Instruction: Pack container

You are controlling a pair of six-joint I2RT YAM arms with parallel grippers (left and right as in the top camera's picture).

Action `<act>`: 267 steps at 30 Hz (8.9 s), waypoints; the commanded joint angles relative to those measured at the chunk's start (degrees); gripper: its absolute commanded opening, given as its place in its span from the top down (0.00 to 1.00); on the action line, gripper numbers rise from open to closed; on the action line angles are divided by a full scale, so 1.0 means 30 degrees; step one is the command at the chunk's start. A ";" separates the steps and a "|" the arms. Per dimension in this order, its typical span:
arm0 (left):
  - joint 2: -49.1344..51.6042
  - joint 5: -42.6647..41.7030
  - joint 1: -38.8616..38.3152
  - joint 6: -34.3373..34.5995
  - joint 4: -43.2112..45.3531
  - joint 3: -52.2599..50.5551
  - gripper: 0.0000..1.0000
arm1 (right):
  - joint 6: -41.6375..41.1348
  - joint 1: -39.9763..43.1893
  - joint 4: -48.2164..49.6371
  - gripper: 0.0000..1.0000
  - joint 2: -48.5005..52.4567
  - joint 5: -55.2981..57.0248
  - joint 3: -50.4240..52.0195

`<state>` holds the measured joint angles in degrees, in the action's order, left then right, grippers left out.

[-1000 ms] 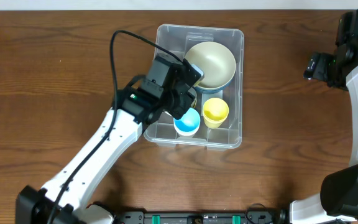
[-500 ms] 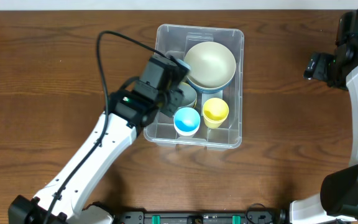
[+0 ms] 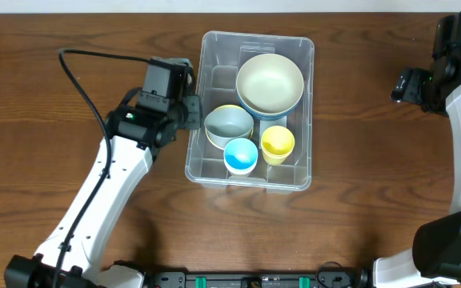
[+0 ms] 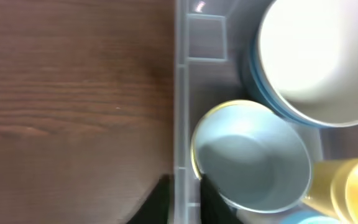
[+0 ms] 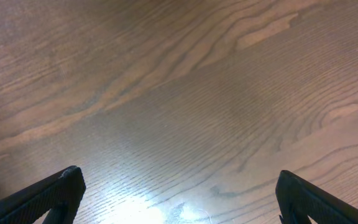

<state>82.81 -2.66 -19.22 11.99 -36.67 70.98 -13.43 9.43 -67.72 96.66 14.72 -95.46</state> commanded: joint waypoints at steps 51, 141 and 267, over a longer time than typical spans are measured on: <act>0.2047 0.1450 -0.3024 0.2142 -0.0452 0.0131 0.95 | -0.0299 0.0102 0.0000 0.01 -0.0306 0.0007 -0.0248; -0.0736 0.3912 0.5595 0.3228 0.0248 0.0131 0.02 | -0.0597 -0.5115 -0.0211 0.01 -2.5478 -0.0058 0.2448; -2.7212 0.1137 0.5727 0.2980 -1.1526 -0.1581 0.02 | 0.3643 -0.4575 2.1216 0.01 -3.2115 -0.4138 3.1714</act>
<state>2.85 1.63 -2.33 20.99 -71.00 68.53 -3.18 -4.95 -3.84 0.69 2.46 -0.40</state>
